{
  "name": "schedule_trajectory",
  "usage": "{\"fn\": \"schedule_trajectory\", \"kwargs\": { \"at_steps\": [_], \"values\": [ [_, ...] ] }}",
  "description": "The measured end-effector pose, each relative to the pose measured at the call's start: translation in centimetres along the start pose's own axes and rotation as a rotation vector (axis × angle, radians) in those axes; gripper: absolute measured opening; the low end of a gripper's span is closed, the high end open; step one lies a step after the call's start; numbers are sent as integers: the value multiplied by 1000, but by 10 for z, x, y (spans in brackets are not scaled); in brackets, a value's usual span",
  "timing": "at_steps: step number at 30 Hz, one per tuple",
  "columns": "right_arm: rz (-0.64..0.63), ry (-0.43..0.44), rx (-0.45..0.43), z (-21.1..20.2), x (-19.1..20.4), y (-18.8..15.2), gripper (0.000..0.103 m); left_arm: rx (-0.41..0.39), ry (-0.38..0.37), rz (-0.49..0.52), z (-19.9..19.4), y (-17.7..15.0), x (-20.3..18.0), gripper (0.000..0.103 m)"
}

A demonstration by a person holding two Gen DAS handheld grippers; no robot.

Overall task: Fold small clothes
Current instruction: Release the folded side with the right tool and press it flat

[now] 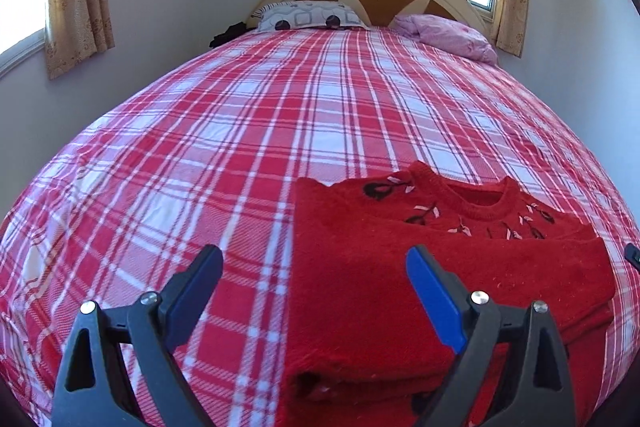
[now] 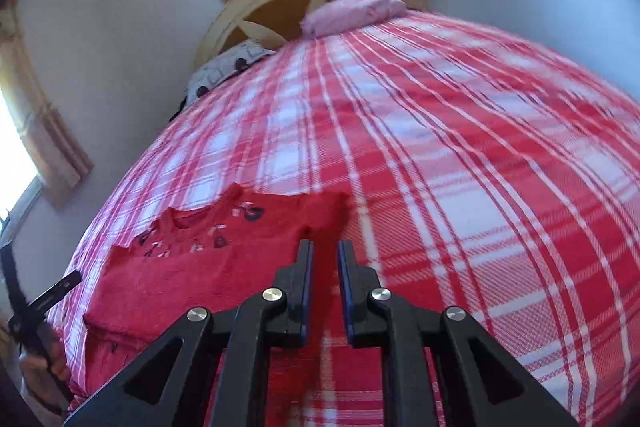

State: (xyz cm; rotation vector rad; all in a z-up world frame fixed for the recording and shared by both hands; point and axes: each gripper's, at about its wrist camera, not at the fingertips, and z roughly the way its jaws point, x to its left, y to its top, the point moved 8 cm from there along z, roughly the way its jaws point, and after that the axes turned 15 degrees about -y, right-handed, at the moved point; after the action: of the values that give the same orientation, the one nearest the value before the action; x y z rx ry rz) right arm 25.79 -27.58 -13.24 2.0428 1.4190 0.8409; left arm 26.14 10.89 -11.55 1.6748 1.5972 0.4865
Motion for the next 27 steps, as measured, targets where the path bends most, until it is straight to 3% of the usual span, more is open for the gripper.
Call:
{"fn": "schedule_trajectory", "kwargs": {
  "at_steps": [3, 5, 8, 9, 13, 21, 24, 27],
  "values": [
    [-130, 46, 14, 5, 37, -1, 12, 29, -1, -17, 20, 3, -5, 95],
    [-197, 33, 41, 22, 55, -8, 12, 49, 57, -22, 34, 2, 3, 95],
    [-176, -10, 147, 60, 51, -26, 13, 100, 161, -59, 50, -8, 27, 95],
    [-138, 4, 139, 64, 47, -27, 13, 119, 180, -79, 54, -12, 36, 96],
    [-58, 52, 139, 66, 40, -25, 13, 126, 117, -206, 58, -23, 60, 102],
    [-119, 24, 124, 64, 50, -21, 13, 120, 166, -254, 53, 13, 87, 99],
    [-117, 26, 87, 51, 50, -16, 12, 63, 144, -217, 42, 27, 74, 99],
    [-131, 17, 61, 45, 51, -14, 13, 95, 154, -140, 54, 28, 62, 99]
  ]
}}
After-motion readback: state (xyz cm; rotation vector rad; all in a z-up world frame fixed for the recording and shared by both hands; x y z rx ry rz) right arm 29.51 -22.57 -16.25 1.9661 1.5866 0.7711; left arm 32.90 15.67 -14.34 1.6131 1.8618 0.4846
